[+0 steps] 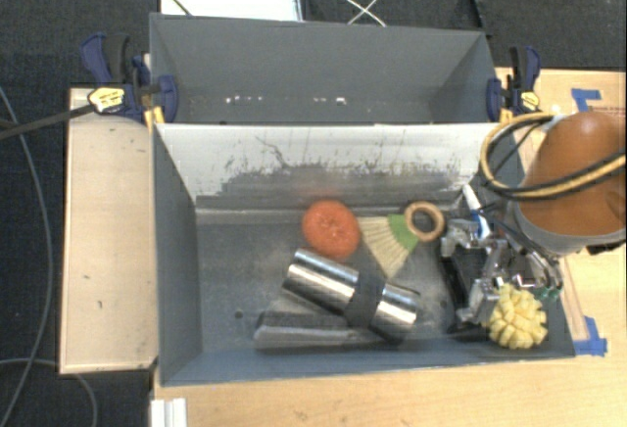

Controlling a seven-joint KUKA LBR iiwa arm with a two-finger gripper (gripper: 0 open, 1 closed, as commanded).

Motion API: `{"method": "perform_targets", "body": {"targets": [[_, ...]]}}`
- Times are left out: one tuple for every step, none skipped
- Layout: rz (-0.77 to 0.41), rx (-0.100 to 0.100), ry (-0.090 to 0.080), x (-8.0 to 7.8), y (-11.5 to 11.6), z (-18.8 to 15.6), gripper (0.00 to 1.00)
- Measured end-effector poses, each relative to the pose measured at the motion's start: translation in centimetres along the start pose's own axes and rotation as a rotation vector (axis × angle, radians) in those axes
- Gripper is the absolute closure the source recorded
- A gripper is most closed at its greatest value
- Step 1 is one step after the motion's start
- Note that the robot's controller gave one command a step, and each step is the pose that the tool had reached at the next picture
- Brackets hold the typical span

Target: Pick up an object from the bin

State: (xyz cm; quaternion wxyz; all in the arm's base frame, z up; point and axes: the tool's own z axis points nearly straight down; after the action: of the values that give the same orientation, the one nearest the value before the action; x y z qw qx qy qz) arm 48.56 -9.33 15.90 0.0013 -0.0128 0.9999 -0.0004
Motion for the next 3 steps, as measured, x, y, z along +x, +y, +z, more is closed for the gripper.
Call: {"method": "perform_targets", "body": {"targets": [[-0.001, 0.0, 0.0, 0.0, 0.0, 0.0, 0.0], [-0.608, 0.001, -0.004, -2.7, -0.7, 0.3, 0.0], [-0.676, 0.001, -0.006, 0.0, -1.0, 0.2, 0.0]]}}
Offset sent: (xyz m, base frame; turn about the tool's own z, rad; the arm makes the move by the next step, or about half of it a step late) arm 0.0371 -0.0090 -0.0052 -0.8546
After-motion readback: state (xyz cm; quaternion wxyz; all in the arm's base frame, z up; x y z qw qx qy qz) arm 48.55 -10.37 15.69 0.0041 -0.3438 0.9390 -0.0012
